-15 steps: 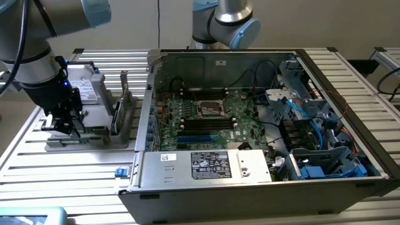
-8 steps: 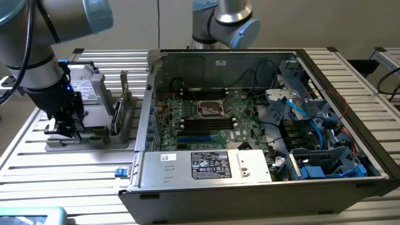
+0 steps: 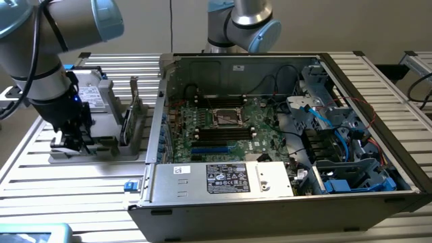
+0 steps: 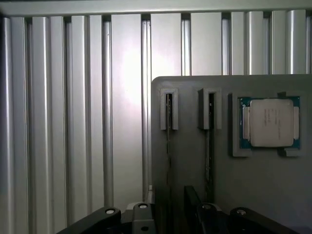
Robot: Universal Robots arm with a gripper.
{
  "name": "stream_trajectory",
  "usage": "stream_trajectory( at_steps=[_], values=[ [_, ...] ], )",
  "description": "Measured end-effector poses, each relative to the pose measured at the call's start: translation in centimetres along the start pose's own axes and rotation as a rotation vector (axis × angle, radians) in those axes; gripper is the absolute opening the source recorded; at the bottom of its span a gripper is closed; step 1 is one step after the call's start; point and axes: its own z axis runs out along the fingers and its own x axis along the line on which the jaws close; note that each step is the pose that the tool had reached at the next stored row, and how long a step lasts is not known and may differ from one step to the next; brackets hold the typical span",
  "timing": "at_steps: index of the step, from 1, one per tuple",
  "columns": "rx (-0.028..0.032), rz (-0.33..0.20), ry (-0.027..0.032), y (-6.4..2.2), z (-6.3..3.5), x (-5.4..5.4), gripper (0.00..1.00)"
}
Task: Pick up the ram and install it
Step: 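Pick up the ram and move it above insertion slot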
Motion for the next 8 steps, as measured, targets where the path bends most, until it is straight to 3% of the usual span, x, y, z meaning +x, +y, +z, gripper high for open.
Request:
stream_trajectory(
  at_steps=[8],
  values=[
    [-0.0015, 0.0, 0.0001, 0.0, 0.46, -0.01, 0.36]
  ],
)
